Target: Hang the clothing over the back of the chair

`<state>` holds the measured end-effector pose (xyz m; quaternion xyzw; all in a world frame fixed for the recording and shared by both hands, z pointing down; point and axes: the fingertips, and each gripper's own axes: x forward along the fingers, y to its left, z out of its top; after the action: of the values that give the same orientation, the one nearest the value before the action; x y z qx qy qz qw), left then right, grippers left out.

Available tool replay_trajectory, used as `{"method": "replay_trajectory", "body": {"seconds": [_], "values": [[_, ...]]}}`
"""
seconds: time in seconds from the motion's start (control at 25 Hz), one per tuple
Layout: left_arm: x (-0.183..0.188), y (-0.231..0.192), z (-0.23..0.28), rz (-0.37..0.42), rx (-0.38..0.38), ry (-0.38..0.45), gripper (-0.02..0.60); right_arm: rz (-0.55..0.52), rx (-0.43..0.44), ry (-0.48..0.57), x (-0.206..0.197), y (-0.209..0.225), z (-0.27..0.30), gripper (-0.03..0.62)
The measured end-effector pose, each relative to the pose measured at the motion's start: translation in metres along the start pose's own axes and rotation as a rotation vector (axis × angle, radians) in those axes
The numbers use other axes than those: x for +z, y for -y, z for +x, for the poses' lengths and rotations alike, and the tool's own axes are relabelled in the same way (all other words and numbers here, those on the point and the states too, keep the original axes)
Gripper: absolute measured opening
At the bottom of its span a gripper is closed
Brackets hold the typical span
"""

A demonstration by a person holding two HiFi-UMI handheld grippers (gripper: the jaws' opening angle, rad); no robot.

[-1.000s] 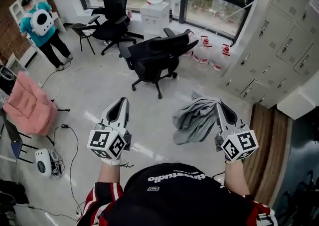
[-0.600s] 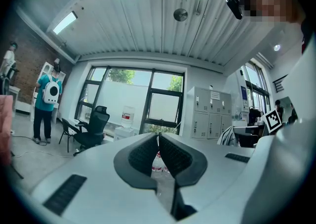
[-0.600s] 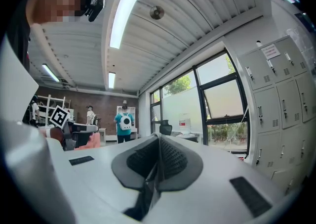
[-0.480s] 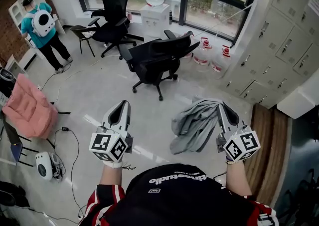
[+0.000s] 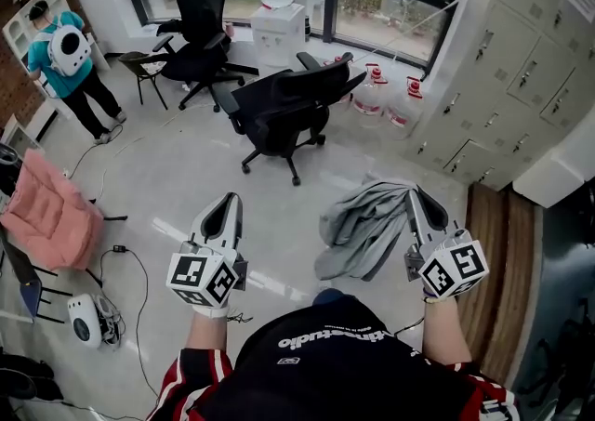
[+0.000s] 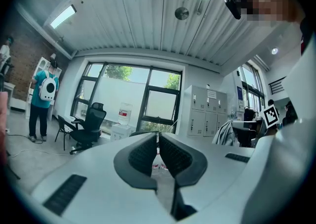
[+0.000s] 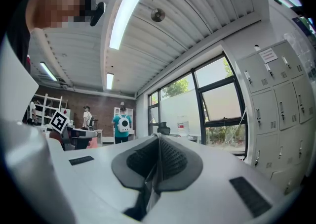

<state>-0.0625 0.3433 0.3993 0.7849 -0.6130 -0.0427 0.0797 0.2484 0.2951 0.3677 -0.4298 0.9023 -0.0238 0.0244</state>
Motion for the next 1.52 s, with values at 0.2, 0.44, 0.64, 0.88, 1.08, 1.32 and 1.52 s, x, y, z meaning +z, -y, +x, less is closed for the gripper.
{"method": "replay_trajectory", "body": {"seconds": [0.2,0.44,0.64,0.88,1.08,1.32,1.52], "values": [[0.002,-0.012,0.021,0.000,0.006,0.008,0.033,-0.031,0.025,0.009,-0.002,0.003,0.023,0.020],[0.011,-0.026,0.073,0.006,0.004,0.014,0.028,-0.006,0.064,0.013,-0.001,0.028,0.071,0.020],[0.025,-0.037,0.129,0.021,-0.006,0.023,0.029,0.013,0.080,0.015,0.000,0.054,0.117,0.021],[0.035,-0.050,0.197,0.033,0.000,0.026,0.028,0.051,0.110,0.028,0.002,0.095,0.174,0.021],[0.041,-0.054,0.244,0.047,0.022,0.023,0.028,0.031,0.145,0.017,0.002,0.132,0.217,0.021],[0.051,-0.066,0.277,0.054,0.064,0.022,0.028,0.038,0.172,0.009,0.005,0.160,0.263,0.021],[0.057,-0.081,0.295,0.053,0.092,0.016,0.028,0.056,0.169,0.009,0.006,0.176,0.289,0.021]]}}
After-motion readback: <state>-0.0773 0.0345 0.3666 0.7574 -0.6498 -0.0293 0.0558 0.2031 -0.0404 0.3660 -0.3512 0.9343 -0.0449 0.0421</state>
